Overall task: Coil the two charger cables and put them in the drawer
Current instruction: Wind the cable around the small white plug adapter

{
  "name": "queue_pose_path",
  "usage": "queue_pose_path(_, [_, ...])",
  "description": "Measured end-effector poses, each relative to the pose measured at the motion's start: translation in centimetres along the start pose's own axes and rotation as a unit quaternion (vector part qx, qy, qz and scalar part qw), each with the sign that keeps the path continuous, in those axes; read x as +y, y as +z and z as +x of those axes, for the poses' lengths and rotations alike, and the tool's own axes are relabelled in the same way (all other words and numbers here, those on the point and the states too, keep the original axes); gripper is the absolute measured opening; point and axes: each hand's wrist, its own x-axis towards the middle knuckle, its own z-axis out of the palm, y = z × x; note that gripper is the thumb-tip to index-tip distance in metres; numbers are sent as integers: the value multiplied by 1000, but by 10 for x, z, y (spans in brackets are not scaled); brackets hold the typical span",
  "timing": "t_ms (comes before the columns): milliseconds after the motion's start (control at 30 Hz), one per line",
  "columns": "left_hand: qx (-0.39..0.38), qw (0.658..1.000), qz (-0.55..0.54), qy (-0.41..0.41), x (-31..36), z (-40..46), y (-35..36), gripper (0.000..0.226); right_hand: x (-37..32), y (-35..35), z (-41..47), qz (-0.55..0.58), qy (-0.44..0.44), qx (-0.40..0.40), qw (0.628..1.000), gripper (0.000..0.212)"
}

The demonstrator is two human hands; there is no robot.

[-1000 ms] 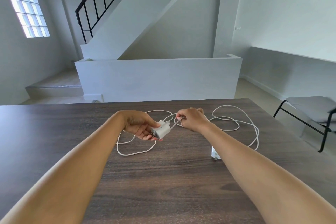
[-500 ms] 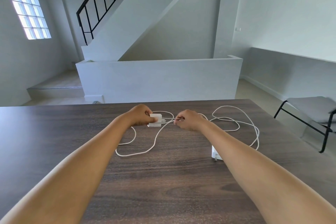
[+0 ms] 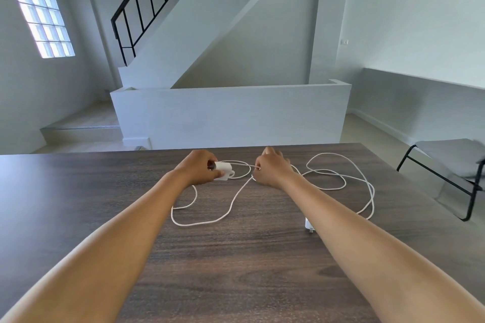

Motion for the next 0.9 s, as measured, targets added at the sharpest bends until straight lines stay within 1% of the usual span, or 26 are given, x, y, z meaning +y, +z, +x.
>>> queue_pose_path(67, [13, 1000, 14, 10, 0, 0, -2, 27, 0, 0, 0, 96, 14, -45, 994, 20])
queue_pose_path(133, [23, 999, 22, 15, 0, 1, -3, 25, 0, 0, 0, 227, 53, -99, 967, 21])
queue_pose_path(200, [27, 999, 18, 11, 0, 3, -3, 25, 1, -1, 0, 309, 78, -124, 940, 23])
queue_pose_path(300, [24, 1000, 15, 0, -1, 4, -1, 28, 3, -2, -2, 358, 76, -120, 923, 26])
queue_pose_path(367, [24, 1000, 0, -7, -4, 4, 1, 29, 8, 2, -2, 366, 67, -98, 923, 15])
queue_pose_path(400, [24, 1000, -9, -10, -5, 4, 2, 30, 11, 4, -2, 364, 63, -86, 925, 18])
queue_pose_path(433, [24, 1000, -14, -13, -5, 3, 3, 30, 13, 6, -2, 346, 63, -73, 933, 27])
queue_pose_path(467, [25, 999, -17, -14, -5, 3, 4, 29, 15, 6, -2, 298, 66, -57, 951, 37])
queue_pose_path(500, [26, 999, -20, -17, -4, 3, 5, 29, 15, 6, -2, 221, 62, -35, 973, 44])
queue_pose_path(533, [27, 999, -27, -22, -4, 3, 6, 30, 14, 5, -3, 147, 57, -17, 987, 46])
queue_pose_path(600, [25, 998, -41, -34, -3, 5, 8, 32, 10, 5, -2, 59, 42, 11, 997, 35])
queue_pose_path(667, [21, 998, -49, -40, -2, 6, 7, 32, 8, 6, -2, 20, 38, 29, 999, 25])
queue_pose_path(733, [21, 997, -56, -39, 0, 6, 4, 31, 8, 6, -3, 0, 20, 36, 999, 26])
queue_pose_path(833, [24, 997, -62, -42, 0, 5, 0, 26, 12, 8, -6, 1, -15, 37, 999, 26])
queue_pose_path(900, [27, 996, -69, -50, -3, 4, -2, 29, 13, 8, -7, 5, -33, 41, 999, 25])
